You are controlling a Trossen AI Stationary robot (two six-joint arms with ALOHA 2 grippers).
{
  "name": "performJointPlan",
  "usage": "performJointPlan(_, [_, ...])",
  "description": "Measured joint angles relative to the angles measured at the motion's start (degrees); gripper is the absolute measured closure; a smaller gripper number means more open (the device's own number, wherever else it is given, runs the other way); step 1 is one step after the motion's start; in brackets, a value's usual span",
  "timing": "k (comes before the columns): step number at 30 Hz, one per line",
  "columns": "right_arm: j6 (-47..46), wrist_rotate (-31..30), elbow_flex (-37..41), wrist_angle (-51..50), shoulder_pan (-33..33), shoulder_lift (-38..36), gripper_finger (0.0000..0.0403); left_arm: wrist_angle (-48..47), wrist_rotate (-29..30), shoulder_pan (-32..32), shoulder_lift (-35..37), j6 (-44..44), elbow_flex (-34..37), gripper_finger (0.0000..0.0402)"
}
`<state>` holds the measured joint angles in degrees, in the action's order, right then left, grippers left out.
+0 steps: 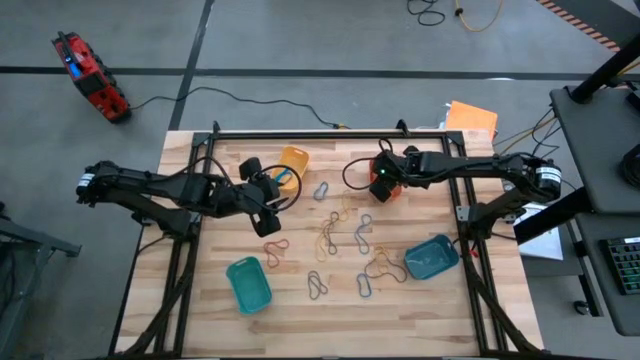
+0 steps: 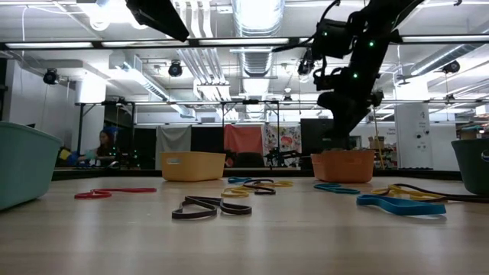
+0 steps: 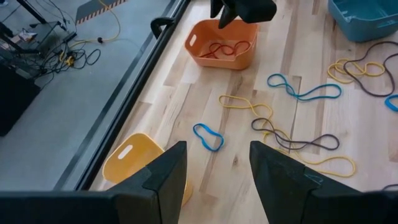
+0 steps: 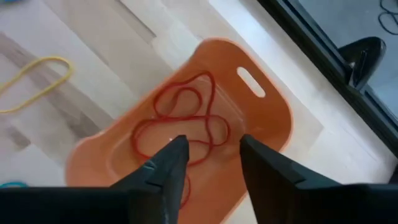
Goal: Sort rubber bands into baskets
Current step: Put the violet rubber band into the blue bin
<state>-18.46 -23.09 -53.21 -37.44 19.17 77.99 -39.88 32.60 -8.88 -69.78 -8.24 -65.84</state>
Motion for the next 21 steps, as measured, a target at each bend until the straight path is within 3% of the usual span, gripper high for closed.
performJointPlan(10, [0.04,7.42,-0.02,3.86,-1.67,-6.31,0.0231,0.0,-0.39,-0.02,0.0,-0.82,0.69,0.0242])
performJointPlan(17, [3.15,8.62,-0.02,8.34,-10.64,-9.21,0.0245,0.0,-4.83,-0.07,0.0,-2.57,3.86,0.0242])
performJointPlan(21, [4.02,8.66,-0.02,10.3,-16.55,-9.26,0.0254,-0.02,-11.5,-0.07,-0.21,-3.83,6.03,0.0242])
